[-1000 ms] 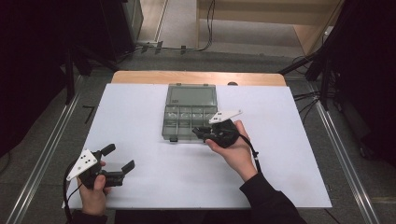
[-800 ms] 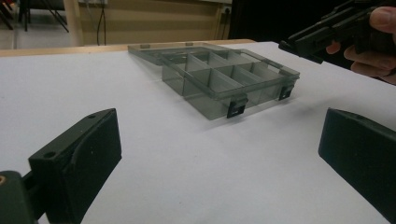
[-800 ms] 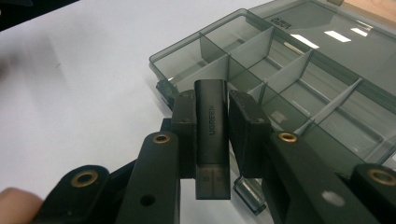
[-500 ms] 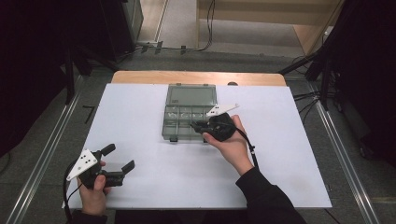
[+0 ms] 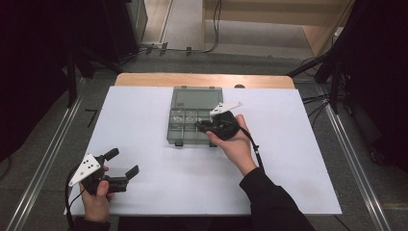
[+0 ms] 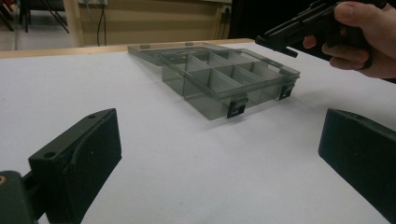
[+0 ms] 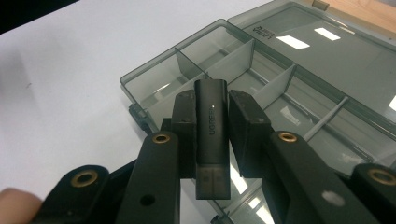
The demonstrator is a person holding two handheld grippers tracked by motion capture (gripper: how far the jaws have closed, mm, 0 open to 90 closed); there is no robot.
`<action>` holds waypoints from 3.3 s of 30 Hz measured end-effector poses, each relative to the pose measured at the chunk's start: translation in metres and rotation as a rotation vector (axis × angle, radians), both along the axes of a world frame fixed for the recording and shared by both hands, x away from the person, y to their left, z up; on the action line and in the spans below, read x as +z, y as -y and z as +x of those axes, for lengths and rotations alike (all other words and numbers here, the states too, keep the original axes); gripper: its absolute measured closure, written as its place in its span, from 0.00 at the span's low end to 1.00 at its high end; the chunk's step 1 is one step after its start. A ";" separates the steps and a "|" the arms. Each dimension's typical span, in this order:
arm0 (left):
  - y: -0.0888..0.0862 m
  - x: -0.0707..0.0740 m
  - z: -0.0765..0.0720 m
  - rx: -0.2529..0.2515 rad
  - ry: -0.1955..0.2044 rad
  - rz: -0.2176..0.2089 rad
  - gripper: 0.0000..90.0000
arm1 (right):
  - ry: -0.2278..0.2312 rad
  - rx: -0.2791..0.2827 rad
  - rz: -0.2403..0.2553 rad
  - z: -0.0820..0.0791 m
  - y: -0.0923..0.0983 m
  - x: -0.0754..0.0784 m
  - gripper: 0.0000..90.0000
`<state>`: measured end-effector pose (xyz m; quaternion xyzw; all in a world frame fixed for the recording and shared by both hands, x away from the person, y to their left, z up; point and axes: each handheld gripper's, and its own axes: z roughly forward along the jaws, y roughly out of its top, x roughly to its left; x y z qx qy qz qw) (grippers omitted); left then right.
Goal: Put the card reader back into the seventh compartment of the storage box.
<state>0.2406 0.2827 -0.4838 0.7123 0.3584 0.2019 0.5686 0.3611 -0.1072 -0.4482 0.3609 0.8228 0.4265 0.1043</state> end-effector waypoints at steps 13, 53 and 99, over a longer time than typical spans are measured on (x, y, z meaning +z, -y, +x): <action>0.001 0.000 0.000 -0.001 0.000 0.000 0.00 | -0.046 -0.055 0.033 0.010 -0.002 -0.013 0.79; 0.041 0.015 0.017 -0.117 -0.042 0.036 0.00 | 0.089 -0.139 0.138 -0.017 0.052 -0.005 0.00; 0.074 0.019 0.116 -0.115 -0.127 -0.017 0.00 | 0.082 -0.166 0.200 0.015 0.070 -0.009 0.00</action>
